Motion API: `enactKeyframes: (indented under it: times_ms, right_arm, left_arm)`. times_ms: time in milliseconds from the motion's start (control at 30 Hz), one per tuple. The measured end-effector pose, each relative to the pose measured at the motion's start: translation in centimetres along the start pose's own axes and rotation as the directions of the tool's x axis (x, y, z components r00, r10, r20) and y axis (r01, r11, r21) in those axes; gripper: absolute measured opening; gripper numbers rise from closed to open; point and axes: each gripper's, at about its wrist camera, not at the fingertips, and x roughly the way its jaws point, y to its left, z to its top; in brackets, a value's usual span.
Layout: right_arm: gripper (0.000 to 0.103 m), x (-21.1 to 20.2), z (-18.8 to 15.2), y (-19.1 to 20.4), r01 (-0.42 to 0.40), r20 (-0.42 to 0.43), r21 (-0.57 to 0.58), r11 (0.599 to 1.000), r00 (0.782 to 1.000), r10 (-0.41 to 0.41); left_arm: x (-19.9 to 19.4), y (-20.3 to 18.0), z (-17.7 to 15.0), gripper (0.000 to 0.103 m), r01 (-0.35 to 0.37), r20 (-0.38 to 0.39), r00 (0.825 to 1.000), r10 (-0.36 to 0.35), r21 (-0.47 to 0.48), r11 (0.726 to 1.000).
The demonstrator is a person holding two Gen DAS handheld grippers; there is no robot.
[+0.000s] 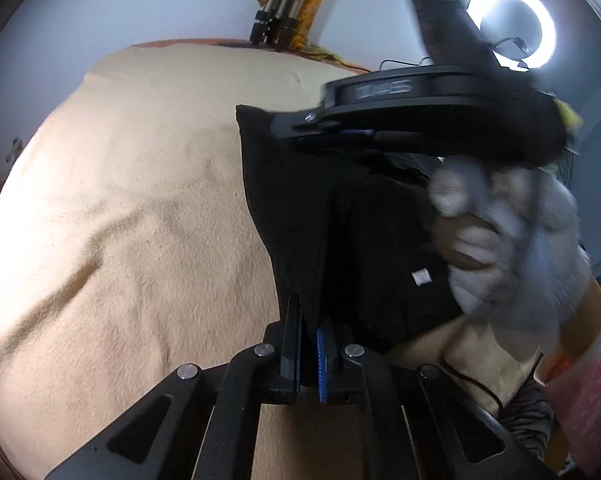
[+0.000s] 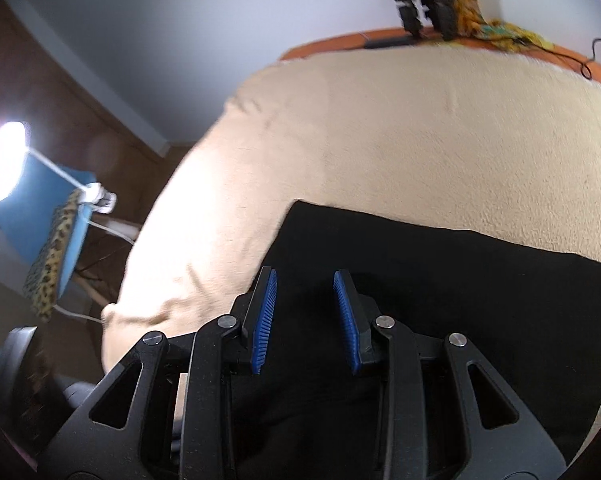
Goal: Fold small clothes
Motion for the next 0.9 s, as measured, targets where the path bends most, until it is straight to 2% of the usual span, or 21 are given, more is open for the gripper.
enactKeyframes:
  times_ms: [33,67,133,167,233,300,367,400,567,733,833,900]
  right_arm:
    - [0.032,0.5,0.1,-0.3,0.009,-0.009,0.013,1.000,1.000,-0.009]
    - [0.032,0.8,0.1,-0.6,0.001,-0.014,0.023,1.000,1.000,-0.001]
    - [0.032,0.5,0.2,-1.0,-0.014,-0.006,0.039,0.999,1.000,0.014]
    - [0.032,0.0,0.2,-1.1,-0.025,-0.004,0.048,0.999,1.000,0.026]
    - [0.032,-1.7,-0.2,-1.3,-0.069,0.015,0.049,0.996,0.998,0.068]
    - [0.033,-4.2,-1.1,-1.7,-0.097,0.042,0.030,0.995,0.994,0.096]
    - [0.038,-6.5,-2.4,-2.3,-0.066,0.065,-0.010,0.998,0.996,0.066]
    - [0.038,-7.5,-3.1,-2.7,-0.036,0.076,-0.030,0.999,0.996,0.038]
    - [0.038,-11.0,-9.1,-5.7,0.113,0.068,-0.092,0.989,0.992,-0.107]
    - [0.038,-12.4,-13.9,-8.5,0.060,0.047,-0.037,0.998,0.997,-0.058]
    - [0.038,-13.6,-15.7,-8.1,0.043,0.046,-0.061,0.997,0.998,-0.040]
    - [0.039,-14.7,-16.4,-7.8,0.032,0.046,-0.092,0.995,0.999,-0.028]
  left_arm:
    - [0.0,-0.2,-0.3,0.002,-0.014,0.002,1.000,0.014,0.017,1.000]
    - [-0.1,-0.3,-0.6,0.007,-0.034,0.005,0.999,0.033,0.036,0.999]
    - [-0.5,-0.1,-0.8,0.022,-0.055,0.003,0.998,0.055,0.035,0.998]
    - [-0.9,0.1,-0.7,0.034,-0.045,0.007,0.999,0.045,0.025,0.999]
    - [-2.2,0.5,-0.4,0.036,-0.015,0.047,0.999,0.014,0.007,1.000]
    - [-3.6,0.9,0.2,0.049,0.016,0.087,0.996,-0.014,-0.016,1.000]
    - [-4.1,1.4,1.3,0.050,0.030,0.124,0.992,-0.026,-0.038,0.999]
    - [-4.2,1.5,1.8,0.047,0.029,0.132,0.991,-0.023,-0.048,0.998]
    - [-2.1,0.4,2.7,0.043,-0.002,0.115,0.993,0.003,-0.005,1.000]
    - [1.4,-0.2,1.7,0.043,-0.026,0.010,1.000,0.025,0.037,0.999]
    - [1.0,-0.4,0.5,0.043,-0.034,0.003,0.999,0.034,0.057,0.998]
    - [0.3,0.0,0.5,0.043,-0.016,0.010,1.000,0.016,0.036,0.999]
